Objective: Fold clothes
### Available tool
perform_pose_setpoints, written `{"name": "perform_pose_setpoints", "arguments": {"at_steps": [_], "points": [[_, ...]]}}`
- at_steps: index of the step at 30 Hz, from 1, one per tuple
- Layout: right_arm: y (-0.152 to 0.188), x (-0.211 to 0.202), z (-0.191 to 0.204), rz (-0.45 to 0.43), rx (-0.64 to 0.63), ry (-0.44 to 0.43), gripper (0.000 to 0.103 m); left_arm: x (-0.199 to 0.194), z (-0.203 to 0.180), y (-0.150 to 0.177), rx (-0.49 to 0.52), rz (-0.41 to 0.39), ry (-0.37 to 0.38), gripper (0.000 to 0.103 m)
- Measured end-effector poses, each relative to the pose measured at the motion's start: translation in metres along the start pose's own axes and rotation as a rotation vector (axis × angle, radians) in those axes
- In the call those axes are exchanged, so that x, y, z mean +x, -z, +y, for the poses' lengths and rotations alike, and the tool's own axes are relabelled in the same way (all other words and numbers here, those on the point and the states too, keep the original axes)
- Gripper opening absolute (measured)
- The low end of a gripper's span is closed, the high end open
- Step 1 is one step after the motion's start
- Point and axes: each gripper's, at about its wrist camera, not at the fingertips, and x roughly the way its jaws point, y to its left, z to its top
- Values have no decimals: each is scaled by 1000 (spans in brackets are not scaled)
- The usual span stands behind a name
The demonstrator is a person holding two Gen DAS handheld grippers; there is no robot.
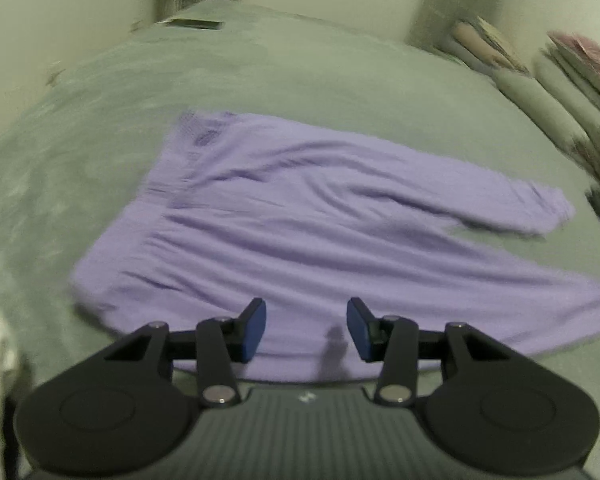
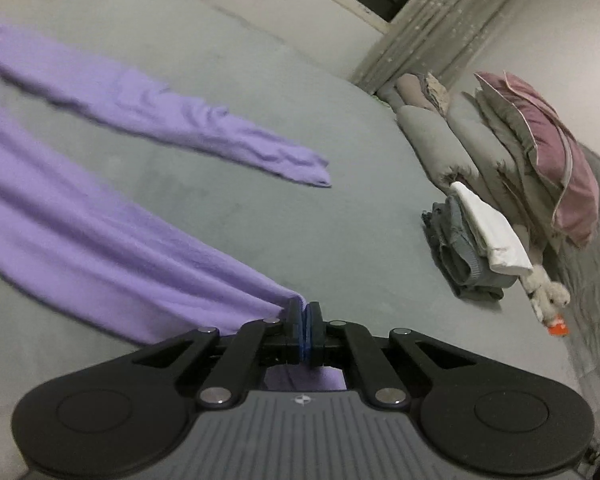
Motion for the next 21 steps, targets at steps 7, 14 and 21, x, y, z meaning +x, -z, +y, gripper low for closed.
{"name": "perform_pose_setpoints", "arguments": {"at_steps": [7, 14, 21], "points": [[-5, -48, -13, -124, 98, -116, 20, -21, 51, -11, -242, -77, -160, 38], [-2, -62, -4, -57, 103, -318, 20, -25, 60, -10, -300, -87, -219, 37], [17, -52, -29, 41, 246, -279, 20, -31, 49, -12, -253, -118, -283, 37]]}}
